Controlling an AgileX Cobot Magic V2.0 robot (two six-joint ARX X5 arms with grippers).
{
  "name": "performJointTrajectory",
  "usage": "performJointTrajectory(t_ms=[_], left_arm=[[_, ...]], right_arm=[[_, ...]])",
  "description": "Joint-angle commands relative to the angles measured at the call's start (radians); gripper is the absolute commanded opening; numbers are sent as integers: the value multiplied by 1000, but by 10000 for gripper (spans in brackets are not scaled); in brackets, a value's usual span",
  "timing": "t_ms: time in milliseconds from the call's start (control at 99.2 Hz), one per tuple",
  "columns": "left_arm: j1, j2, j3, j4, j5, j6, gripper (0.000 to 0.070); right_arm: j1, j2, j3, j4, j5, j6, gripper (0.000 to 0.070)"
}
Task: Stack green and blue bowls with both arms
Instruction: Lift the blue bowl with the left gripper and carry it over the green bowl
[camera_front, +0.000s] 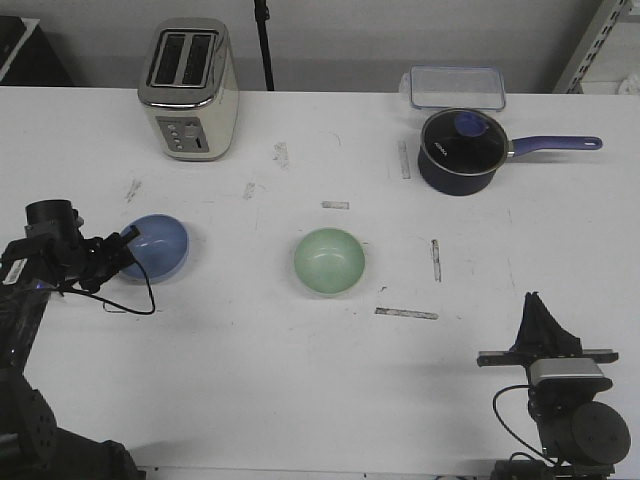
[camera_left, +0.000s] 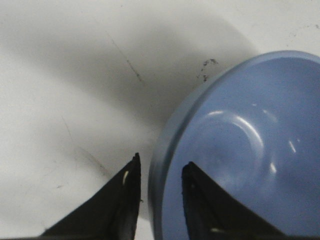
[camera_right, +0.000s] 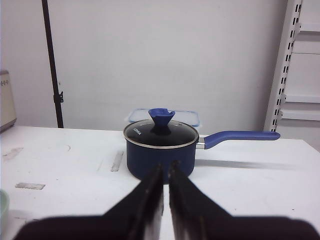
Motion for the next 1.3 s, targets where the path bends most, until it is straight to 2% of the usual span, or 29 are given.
performJointTrajectory(t_ms=[0,171,544,645,776,1038,1179,1290], left_arm=[[3,15,19,2,-18,9,103],[3,15,19,2,-46,9,0],[-23,2,21,-7,-41,2,1],[-42,-24,34,-31,-42,-40,1],[-71,-50,79,-88,-42,-48,1],[-243,-51,241,-169,-84,-48,1],[-383,-33,302,-191,-146,-48,1],[-499,17,357,-217,-153,-48,1]], right_arm=[[0,-2,2,15,3,-4,10],[0,-2,2,15,3,-4,10],[0,-2,2,15,3,-4,10],[0,-2,2,15,3,-4,10],[0,-2,2,15,3,-4,10],[0,-2,2,15,3,-4,10],[0,-2,2,15,3,-4,10],[0,-2,2,15,3,-4,10]])
